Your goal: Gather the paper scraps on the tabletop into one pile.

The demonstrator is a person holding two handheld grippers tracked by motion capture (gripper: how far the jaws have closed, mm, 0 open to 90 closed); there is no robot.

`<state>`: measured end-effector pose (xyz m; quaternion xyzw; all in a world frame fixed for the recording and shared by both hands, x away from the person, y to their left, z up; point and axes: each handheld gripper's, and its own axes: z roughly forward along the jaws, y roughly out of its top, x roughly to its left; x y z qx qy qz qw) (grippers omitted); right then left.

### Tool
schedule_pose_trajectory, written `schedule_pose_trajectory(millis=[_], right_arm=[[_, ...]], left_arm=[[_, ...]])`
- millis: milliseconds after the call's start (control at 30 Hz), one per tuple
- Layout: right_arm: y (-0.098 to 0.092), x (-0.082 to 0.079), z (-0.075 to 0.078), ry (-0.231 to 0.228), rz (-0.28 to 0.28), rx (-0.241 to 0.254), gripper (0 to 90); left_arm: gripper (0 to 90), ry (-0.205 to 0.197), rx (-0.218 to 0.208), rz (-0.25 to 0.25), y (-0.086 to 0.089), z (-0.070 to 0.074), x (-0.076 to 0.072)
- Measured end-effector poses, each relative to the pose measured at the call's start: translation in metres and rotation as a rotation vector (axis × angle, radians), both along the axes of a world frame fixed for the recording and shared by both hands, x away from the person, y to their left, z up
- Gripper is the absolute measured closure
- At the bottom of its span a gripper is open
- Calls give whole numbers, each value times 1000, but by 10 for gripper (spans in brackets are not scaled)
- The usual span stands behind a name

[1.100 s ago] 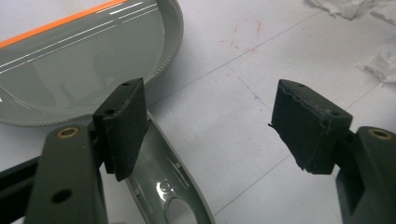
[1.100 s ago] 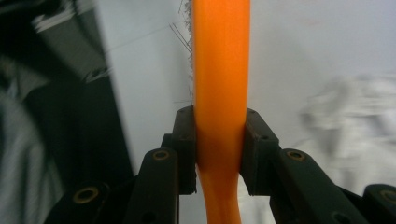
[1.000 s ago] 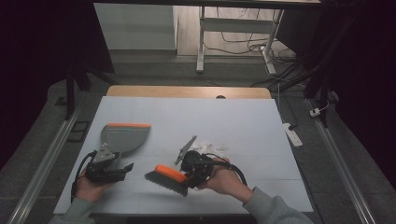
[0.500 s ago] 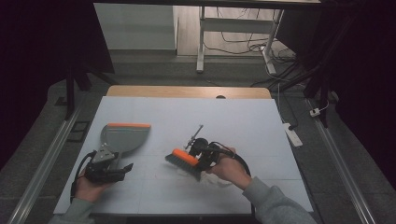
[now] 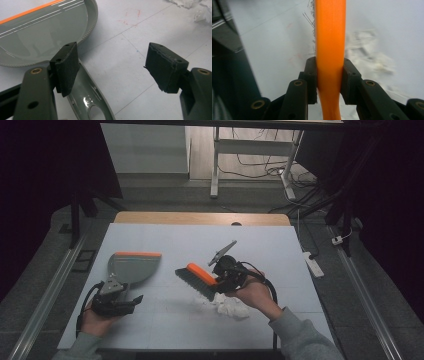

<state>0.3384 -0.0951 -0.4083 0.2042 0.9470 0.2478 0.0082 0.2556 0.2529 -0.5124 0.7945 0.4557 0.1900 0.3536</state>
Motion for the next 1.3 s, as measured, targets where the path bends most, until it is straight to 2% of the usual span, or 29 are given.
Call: schedule_pose_trajectory(millis=[67,167,233,267,333,367,500,533,600,633,800,900,967,1033,1100,1233,1300], right_arm=[[10,-1,-10,14,31,11,701],[32,1,-31,63,58,32,701],[44,4,-45,96,69,5,701],[48,6,-51,98,70,-19,701],[46,15,-56,62,33,-48,701],[43,19,-56,60,14,-54,701],[19,33,-47,-2,-48,-77,701],[13,33,-43,-1,-59,-54,702],[0,30,-31,8,-66,22,702],[-9,26,-21,-8,-65,57,701],[-46,7,10,-88,-54,90,701],[-68,0,18,-87,-37,46,701],[-79,-4,14,-69,-6,-11,702],[-88,-11,2,-57,41,-96,701],[-91,-18,-7,-47,86,-141,701],[-88,-35,-25,10,203,-224,701],[-80,-36,-35,-2,257,-275,701]], left_arm=[[279,-1,-1,-1,-1,0,0],[279,-2,3,-2,-1,0,-1],[279,-2,1,-2,-1,0,-1],[279,0,0,-1,0,0,-1],[279,3,-2,0,1,-1,-1],[279,4,-2,0,1,-1,-1],[279,3,-1,2,2,-2,-1],[279,4,-1,0,1,-1,-1],[279,6,2,0,1,-2,-1],[278,6,2,0,0,-2,-1],[278,4,3,3,1,-1,-1],[278,2,3,2,0,-1,-1],[278,0,5,0,0,0,-1],[278,0,5,0,0,0,-1],[278,3,2,2,0,-1,-1],[278,6,6,0,-1,-1,0],[278,5,7,-2,-1,-1,0]])
